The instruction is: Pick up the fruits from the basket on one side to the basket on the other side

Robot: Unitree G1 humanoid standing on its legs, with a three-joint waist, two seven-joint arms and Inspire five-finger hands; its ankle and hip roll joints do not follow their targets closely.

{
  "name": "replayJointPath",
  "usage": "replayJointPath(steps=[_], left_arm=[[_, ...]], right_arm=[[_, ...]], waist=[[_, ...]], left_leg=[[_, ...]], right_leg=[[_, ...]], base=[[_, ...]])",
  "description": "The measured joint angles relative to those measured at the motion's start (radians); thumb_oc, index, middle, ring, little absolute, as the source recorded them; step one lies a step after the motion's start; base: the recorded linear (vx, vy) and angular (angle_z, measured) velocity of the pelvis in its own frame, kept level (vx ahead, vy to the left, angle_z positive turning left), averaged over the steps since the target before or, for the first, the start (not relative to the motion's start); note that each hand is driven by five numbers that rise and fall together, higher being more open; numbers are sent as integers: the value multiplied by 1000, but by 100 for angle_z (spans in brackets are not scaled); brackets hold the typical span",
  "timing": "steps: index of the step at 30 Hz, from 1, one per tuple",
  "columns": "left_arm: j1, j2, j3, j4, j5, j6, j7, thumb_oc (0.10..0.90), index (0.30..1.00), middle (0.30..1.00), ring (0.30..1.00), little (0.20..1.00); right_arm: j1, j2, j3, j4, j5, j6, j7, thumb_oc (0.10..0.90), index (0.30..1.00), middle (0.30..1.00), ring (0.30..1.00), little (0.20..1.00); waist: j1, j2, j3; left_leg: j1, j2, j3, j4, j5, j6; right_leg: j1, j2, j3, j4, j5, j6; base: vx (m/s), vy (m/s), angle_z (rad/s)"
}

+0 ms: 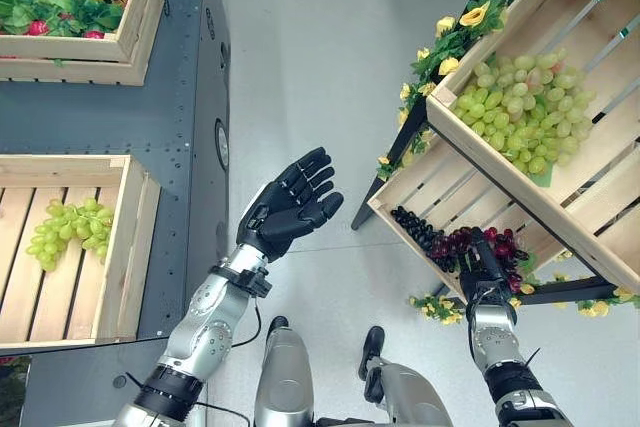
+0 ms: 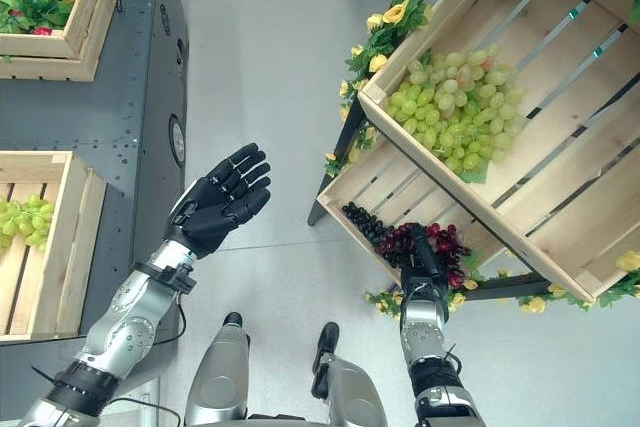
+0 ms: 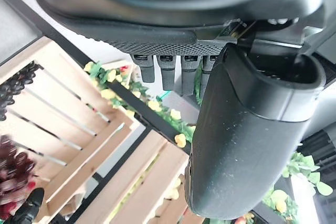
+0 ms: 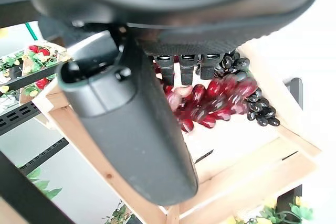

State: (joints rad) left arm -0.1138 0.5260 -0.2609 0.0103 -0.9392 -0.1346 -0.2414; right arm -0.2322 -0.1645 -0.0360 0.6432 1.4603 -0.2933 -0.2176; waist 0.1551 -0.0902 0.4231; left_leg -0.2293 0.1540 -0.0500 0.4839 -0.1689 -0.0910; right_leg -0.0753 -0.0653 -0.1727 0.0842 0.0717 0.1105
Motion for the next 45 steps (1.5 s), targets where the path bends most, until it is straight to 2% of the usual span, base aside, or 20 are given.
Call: replayJointPath(steps=[8, 9, 12, 16, 19, 22, 26, 28, 30, 32, 36, 39, 45], left_arm=[[0, 41, -35, -14, 0, 21, -62, 800, 900, 900, 900, 900], [1, 48, -43, -16, 0, 22, -64, 800, 900, 900, 900, 900], [2, 50, -48, -16, 0, 22, -67, 800, 900, 900, 900, 900], [0, 51, -49, -16, 0, 24, -69, 800, 900, 900, 900, 900], [0, 54, -48, -16, 0, 24, -71, 800, 900, 900, 900, 900], [0, 55, -48, -16, 0, 33, -72, 800, 900, 900, 900, 900], [3, 52, -48, -16, 1, 52, -73, 800, 900, 900, 900, 900], [26, 45, -38, -22, 3, 52, -72, 800, 900, 900, 900, 900], [83, 18, -20, -33, 28, 52, -70, 800, 900, 900, 900, 900], [127, -8, 3, -37, 53, 52, -70, 800, 900, 900, 900, 900], [179, -33, 58, -38, 82, 51, -71, 800, 900, 900, 900, 900], [201, -41, 89, -39, 92, 35, -71, 800, 900, 900, 900, 900], [239, -66, 111, -48, 102, -24, -68, 800, 900, 900, 900, 900]], right_arm=[[-7, 2, -1, -3, 0, 0, 0, 800, 900, 900, 900, 900], [-6, 5, -1, -3, -1, -2, 0, 800, 900, 900, 900, 900], [-15, 13, -1, -6, -15, -14, 0, 800, 900, 900, 900, 900], [-17, 13, -3, -14, -122, -21, -7, 800, 900, 900, 900, 900], [-18, 13, -3, -23, -135, -21, -12, 800, 900, 900, 900, 900], [-16, 13, 0, -24, -204, -18, -14, 800, 900, 900, 900, 900], [13, 3, 40, -67, -318, 19, -7, 800, 900, 900, 900, 900], [62, -16, 99, -155, -380, 51, 37, 800, 900, 900, 900, 900], [154, -23, 182, -300, -467, 81, 129, 800, 900, 900, 900, 900], [193, -23, 216, -368, -502, 111, 208, 800, 900, 900, 900, 900], [214, -25, 236, -453, -559, 158, 310, 800, 900, 900, 900, 900], [233, -25, 237, -476, -589, 159, 365, 800, 900, 900, 900, 900], [321, -30, 238, -557, -629, 160, 475, 800, 900, 900, 900, 900]], waist=[[-1, -1, 0], [-3, 0, 1], [-3, 0, 1], [-9, 0, 1], [-7, 0, 3], [-5, 0, 4], [-6, 0, 4], [-8, 0, 4], [-13, -1, 4], [-12, -3, 2], [-17, -5, 1], [-16, -13, -12], [-25, -30, -104]], left_leg=[[-5, 4, 6, 1, -5, 5], [-6, 17, 15, 5, -5, 3], [-3, 21, 11, -7, 3, -9], [-3, 22, 13, -10, 9, -9], [-2, 22, 15, -10, 8, -8], [6, 22, 18, -11, 7, -7], [38, 19, 25, -23, 5, -5], [56, 17, 31, -32, 5, -6], [89, 15, 37, -47, 3, -4], [110, 13, 48, -62, 2, -3], [127, 3, 58, -80, 13, 0], [148, -7, 63, -95, 14, 7], [156, -57, 69, -151, 36, 37]], right_leg=[[1, -1, 0, -16, 1, 6], [-15, 1, -2, 35, -13, -6], [-12, 10, 0, 23, -21, -9], [-5, 13, -1, 4, -6, -5], [-3, 12, -1, 4, -6, -6], [3, 12, 2, 4, -6, -6], [32, 7, 6, -8, -6, -6], [45, 5, 7, -16, -7, -7], [78, 1, 10, -30, -7, -7], [88, -2, 19, -34, -7, -7], [92, -13, 31, -34, -6, -4], [113, -23, 29, -48, -5, -1], [120, -68, 25, -88, 7, 17]], base=[[17, -1, -1], [23, -9, 7], [-13, -11, 2], [-17, -8, -1], [28, 4, 1], [69, 30, -2], [63, 67, -2], [83, 115, -5], [75, 127, -3], [53, 155, -8], [15, 198, -6], [-16, 190, 2], [-89, 227, 6]])
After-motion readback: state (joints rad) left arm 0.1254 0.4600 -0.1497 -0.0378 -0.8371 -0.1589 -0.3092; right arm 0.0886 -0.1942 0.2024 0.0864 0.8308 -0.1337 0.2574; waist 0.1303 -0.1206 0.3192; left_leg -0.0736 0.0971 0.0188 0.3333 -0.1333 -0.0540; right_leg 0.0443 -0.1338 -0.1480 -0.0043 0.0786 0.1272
